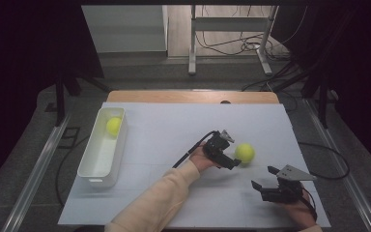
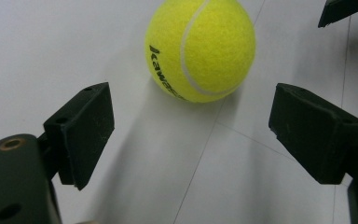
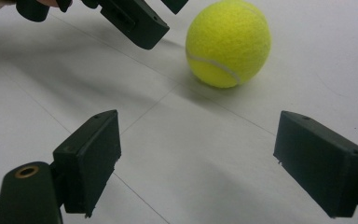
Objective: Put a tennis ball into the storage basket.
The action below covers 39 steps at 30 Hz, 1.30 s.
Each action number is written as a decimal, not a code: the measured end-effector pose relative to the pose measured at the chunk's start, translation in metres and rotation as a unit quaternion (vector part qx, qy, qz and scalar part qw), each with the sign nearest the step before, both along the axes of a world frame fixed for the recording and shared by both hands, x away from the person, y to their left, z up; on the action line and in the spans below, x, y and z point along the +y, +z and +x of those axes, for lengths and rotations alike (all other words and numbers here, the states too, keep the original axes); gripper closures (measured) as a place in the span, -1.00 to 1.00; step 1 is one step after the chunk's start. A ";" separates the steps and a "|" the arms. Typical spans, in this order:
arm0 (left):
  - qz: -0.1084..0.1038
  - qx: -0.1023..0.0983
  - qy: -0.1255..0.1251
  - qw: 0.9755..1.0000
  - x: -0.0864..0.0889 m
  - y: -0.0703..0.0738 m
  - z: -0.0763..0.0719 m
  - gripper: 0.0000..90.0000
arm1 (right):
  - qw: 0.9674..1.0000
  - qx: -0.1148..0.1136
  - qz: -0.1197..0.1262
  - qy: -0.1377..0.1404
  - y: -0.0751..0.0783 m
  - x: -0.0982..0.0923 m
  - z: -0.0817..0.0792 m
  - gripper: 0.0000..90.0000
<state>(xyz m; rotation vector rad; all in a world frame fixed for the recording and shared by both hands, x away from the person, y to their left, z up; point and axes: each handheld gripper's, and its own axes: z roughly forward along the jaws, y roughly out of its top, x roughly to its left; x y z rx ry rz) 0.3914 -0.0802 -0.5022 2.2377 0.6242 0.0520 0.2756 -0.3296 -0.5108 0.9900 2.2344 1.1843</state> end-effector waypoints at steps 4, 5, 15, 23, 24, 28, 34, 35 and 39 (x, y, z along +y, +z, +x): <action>0.004 -0.002 -0.002 1.000 -0.001 0.000 0.000 -0.66 | 1.000 0.000 -0.001 -0.001 0.000 0.000 0.000 -0.66; 0.003 -0.002 -0.002 1.000 -0.001 0.000 0.000 -0.66 | 1.000 0.000 -0.001 -0.001 0.000 0.000 0.000 -0.66; 0.006 0.001 -0.001 1.000 -0.006 -0.002 0.003 -0.66 | 1.000 -0.002 0.004 0.000 0.001 0.000 0.000 -0.66; 0.014 0.003 -0.003 1.000 -0.011 -0.003 0.006 -0.66 | 1.000 -0.002 0.003 -0.001 0.001 0.000 0.000 -0.66; 0.018 0.003 -0.006 1.000 -0.012 -0.003 0.007 -0.66 | 1.000 -0.002 0.004 0.000 0.001 0.000 0.000 -0.66; 0.015 0.006 -0.003 1.000 -0.014 -0.004 0.009 -0.66 | 1.000 -0.002 0.003 -0.001 0.001 0.000 0.000 -0.66; 0.016 0.009 -0.004 1.000 -0.018 -0.004 0.012 -0.68 | 1.000 -0.002 0.003 0.000 0.001 0.000 0.000 -0.66; 0.013 0.011 -0.003 1.000 -0.019 -0.005 0.011 -0.68 | 1.000 -0.002 0.003 0.000 0.001 0.000 0.000 -0.66; 0.018 0.013 -0.009 1.000 -0.026 -0.005 0.012 -0.72 | 1.000 -0.001 0.003 0.000 0.001 0.000 0.000 -0.66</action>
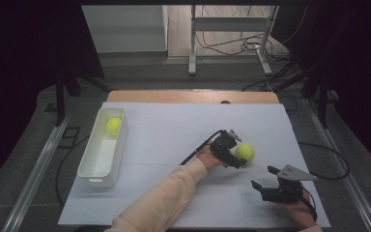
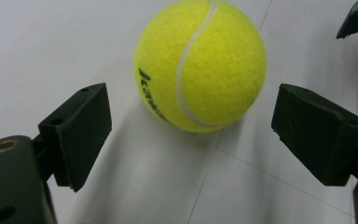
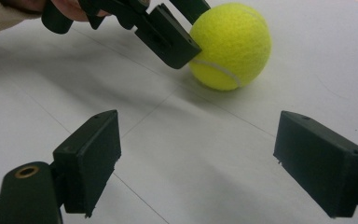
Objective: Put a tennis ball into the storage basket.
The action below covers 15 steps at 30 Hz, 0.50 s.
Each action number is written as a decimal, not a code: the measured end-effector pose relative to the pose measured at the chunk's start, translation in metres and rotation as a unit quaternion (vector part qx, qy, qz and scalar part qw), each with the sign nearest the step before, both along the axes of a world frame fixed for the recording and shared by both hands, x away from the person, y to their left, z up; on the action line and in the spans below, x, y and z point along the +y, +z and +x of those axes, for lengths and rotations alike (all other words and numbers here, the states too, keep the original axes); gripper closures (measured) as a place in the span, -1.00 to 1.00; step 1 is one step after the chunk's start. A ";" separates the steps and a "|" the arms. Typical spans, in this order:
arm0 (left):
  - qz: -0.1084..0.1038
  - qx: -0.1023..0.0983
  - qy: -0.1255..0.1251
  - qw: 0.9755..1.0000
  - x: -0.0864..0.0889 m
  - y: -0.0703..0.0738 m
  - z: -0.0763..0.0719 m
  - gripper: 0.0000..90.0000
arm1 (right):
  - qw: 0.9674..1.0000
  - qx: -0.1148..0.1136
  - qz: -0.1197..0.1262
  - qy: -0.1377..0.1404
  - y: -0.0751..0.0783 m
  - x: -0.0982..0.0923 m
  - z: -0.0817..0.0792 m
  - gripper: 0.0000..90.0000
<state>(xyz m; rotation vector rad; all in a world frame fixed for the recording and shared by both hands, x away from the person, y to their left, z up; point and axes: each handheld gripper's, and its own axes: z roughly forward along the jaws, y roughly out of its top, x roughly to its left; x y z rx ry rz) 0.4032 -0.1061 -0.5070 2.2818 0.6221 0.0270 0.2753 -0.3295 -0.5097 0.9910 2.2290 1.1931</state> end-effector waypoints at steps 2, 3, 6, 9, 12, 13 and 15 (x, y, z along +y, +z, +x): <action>0.002 -0.001 -0.001 1.000 -0.004 0.000 0.001 -0.73 | 1.000 0.000 0.000 0.000 0.000 0.000 0.000 -0.66; 0.001 0.001 0.000 1.000 -0.005 0.000 0.001 -0.74 | 1.000 0.000 0.000 -0.001 0.000 0.000 0.000 -0.66; 0.006 0.001 0.000 1.000 -0.012 0.000 0.004 -0.76 | 1.000 0.000 0.001 -0.001 0.000 0.000 0.000 -0.66; 0.010 0.001 -0.001 1.000 -0.018 -0.002 0.008 -0.76 | 1.000 0.000 0.001 -0.001 0.000 0.000 0.000 -0.66; 0.016 0.003 0.001 1.000 -0.022 -0.004 0.011 -0.76 | 1.000 0.000 0.003 0.000 0.000 -0.001 0.000 -0.66; 0.016 0.003 0.001 1.000 -0.022 -0.004 0.011 -0.75 | 1.000 0.000 0.003 0.000 0.000 -0.001 0.000 -0.66; 0.014 0.006 0.002 1.000 -0.023 -0.005 0.013 -0.70 | 1.000 0.000 0.004 0.000 0.000 -0.001 0.000 -0.66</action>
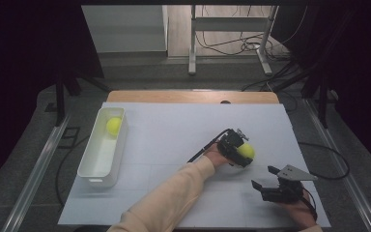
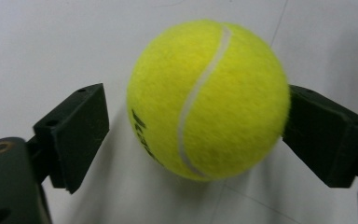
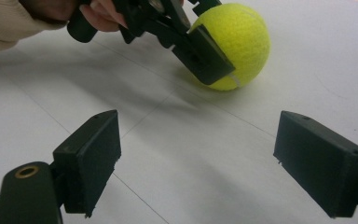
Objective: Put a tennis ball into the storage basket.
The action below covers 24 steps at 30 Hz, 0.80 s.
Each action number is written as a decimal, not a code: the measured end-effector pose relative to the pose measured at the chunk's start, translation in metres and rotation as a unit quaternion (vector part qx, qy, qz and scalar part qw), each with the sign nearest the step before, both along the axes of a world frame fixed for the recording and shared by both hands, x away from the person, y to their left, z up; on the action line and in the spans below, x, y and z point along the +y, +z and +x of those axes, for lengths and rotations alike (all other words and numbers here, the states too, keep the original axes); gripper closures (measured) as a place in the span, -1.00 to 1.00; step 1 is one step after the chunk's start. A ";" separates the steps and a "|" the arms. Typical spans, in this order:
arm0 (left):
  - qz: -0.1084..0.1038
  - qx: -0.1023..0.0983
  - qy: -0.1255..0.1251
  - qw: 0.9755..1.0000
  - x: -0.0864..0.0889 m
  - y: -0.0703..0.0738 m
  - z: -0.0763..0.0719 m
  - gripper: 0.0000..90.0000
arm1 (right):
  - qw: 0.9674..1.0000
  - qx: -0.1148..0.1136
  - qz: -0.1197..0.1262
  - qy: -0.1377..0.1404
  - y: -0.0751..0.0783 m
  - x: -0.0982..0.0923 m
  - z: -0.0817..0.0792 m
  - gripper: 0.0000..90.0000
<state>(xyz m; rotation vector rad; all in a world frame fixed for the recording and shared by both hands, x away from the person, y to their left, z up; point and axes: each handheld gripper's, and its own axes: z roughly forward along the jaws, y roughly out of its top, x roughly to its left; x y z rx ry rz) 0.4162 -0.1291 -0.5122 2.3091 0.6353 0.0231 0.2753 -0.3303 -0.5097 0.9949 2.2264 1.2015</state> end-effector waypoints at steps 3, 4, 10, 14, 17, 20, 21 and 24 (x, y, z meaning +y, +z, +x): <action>-0.014 -0.003 -0.012 1.000 0.000 0.001 -0.001 -0.47 | 1.000 0.000 0.000 0.000 0.000 0.000 0.000 -0.66; -0.011 -0.008 -0.013 1.000 0.000 0.001 -0.002 -0.44 | 1.000 0.000 0.000 0.000 0.000 0.000 0.000 -0.66; -0.010 -0.011 -0.011 1.000 0.002 0.004 -0.005 -0.43 | 1.000 0.000 0.001 -0.001 0.000 0.000 0.000 -0.66; -0.015 -0.015 -0.009 1.000 0.009 0.007 -0.007 -0.42 | 1.000 0.000 0.001 -0.002 0.000 0.000 0.000 -0.66; -0.018 -0.014 -0.008 1.000 0.013 0.008 -0.008 -0.42 | 1.000 0.000 0.001 -0.002 0.000 0.000 0.000 -0.66; -0.024 -0.010 -0.003 1.000 0.019 0.009 -0.010 -0.42 | 1.000 -0.001 0.001 -0.002 0.000 0.000 0.000 -0.66; -0.025 -0.010 -0.004 1.000 0.021 0.010 -0.010 -0.43 | 1.000 -0.001 0.001 -0.002 0.000 0.000 0.000 -0.66; -0.023 -0.014 -0.002 1.000 0.028 0.012 -0.013 -0.43 | 1.000 -0.002 0.002 -0.003 0.001 0.000 0.000 -0.66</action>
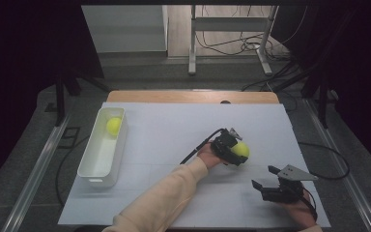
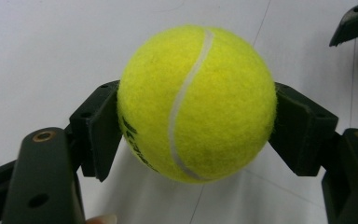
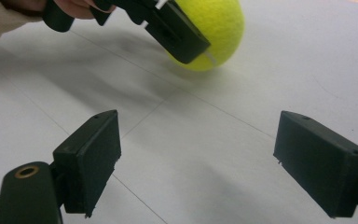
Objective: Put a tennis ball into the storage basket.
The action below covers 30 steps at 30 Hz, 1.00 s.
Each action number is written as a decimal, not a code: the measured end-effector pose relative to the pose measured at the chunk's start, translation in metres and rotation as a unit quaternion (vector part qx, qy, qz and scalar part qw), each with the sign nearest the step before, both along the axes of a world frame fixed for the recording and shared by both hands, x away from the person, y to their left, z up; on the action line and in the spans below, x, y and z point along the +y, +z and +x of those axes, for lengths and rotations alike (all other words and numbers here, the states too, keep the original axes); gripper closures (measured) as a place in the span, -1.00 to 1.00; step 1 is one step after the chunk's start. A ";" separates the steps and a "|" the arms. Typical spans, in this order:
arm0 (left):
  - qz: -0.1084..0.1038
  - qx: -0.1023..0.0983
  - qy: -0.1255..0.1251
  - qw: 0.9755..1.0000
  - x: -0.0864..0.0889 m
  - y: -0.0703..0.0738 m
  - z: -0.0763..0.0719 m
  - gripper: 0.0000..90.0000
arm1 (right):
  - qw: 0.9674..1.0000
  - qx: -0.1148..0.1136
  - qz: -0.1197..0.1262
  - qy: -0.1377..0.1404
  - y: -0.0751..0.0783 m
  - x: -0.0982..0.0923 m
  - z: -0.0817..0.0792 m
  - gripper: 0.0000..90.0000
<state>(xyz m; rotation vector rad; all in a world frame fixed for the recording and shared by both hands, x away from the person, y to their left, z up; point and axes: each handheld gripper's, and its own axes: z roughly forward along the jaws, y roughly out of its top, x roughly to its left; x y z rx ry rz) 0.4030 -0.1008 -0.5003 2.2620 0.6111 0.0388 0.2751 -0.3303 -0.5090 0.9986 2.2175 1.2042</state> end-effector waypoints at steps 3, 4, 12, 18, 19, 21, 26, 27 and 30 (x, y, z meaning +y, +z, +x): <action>-0.004 0.000 0.000 1.000 0.005 0.001 -0.002 -0.43 | 1.000 -0.001 0.000 -0.001 0.000 0.000 0.000 -0.66; -0.005 -0.002 0.002 1.000 0.007 0.001 -0.003 -0.43 | 1.000 -0.001 0.000 -0.001 0.000 0.000 0.000 -0.66; -0.004 -0.012 0.002 1.000 0.019 0.003 -0.010 -0.43 | 1.000 -0.002 0.000 -0.003 0.000 0.000 0.000 -0.66; -0.004 -0.019 0.005 1.000 0.028 0.008 -0.014 -0.43 | 1.000 -0.003 0.000 -0.003 0.000 0.000 0.000 -0.66; -0.004 -0.021 0.003 1.000 0.030 0.009 -0.014 -0.43 | 1.000 -0.003 0.000 -0.004 0.000 0.000 0.000 -0.66; -0.011 -0.020 0.007 1.000 0.032 0.010 -0.016 -0.43 | 1.000 -0.003 0.000 -0.004 0.000 0.000 0.000 -0.66; -0.015 -0.025 0.004 1.000 0.039 0.014 -0.022 -0.43 | 1.000 -0.003 -0.002 -0.004 0.001 0.000 0.000 -0.66; -0.015 -0.025 0.004 1.000 0.039 0.014 -0.022 -0.43 | 1.000 -0.003 -0.002 -0.004 0.001 0.000 0.000 -0.66; -0.021 -0.028 0.005 0.999 0.043 0.017 -0.026 -0.43 | 1.000 -0.003 -0.002 -0.004 0.000 0.000 0.000 -0.66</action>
